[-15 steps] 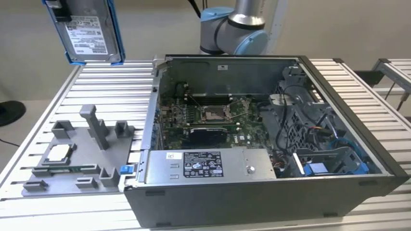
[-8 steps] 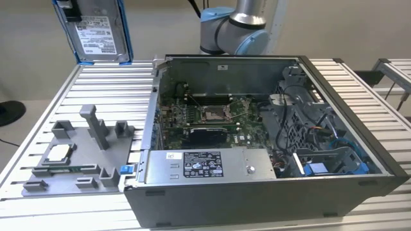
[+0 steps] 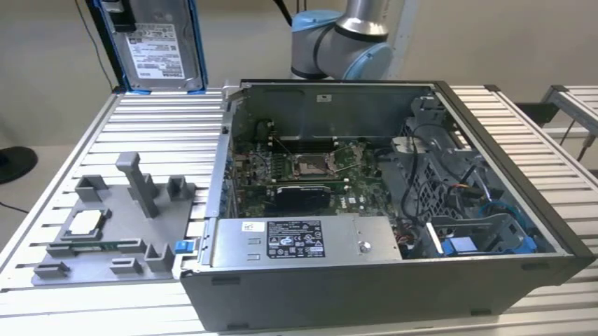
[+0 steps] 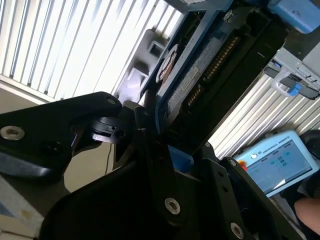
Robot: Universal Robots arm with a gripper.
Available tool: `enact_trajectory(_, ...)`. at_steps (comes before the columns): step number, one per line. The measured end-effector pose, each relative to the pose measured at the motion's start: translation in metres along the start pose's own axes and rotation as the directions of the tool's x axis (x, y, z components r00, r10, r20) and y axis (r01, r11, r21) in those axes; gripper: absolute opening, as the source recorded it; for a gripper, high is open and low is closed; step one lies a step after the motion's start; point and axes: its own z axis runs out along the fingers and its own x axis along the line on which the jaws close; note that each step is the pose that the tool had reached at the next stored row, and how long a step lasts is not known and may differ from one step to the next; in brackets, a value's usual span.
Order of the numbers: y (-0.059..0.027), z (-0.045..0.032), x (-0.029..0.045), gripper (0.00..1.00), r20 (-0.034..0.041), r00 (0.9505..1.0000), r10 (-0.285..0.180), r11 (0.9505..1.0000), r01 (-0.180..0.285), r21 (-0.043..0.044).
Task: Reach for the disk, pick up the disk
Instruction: 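Pick up the disk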
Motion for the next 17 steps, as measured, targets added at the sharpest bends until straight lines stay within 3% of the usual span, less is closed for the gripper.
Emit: enact_trajectory(17, -0.0521, 0.0002, -0.0015, 0.0, 0.0, 1.0, 0.0, 1.0, 0.0, 0.0)
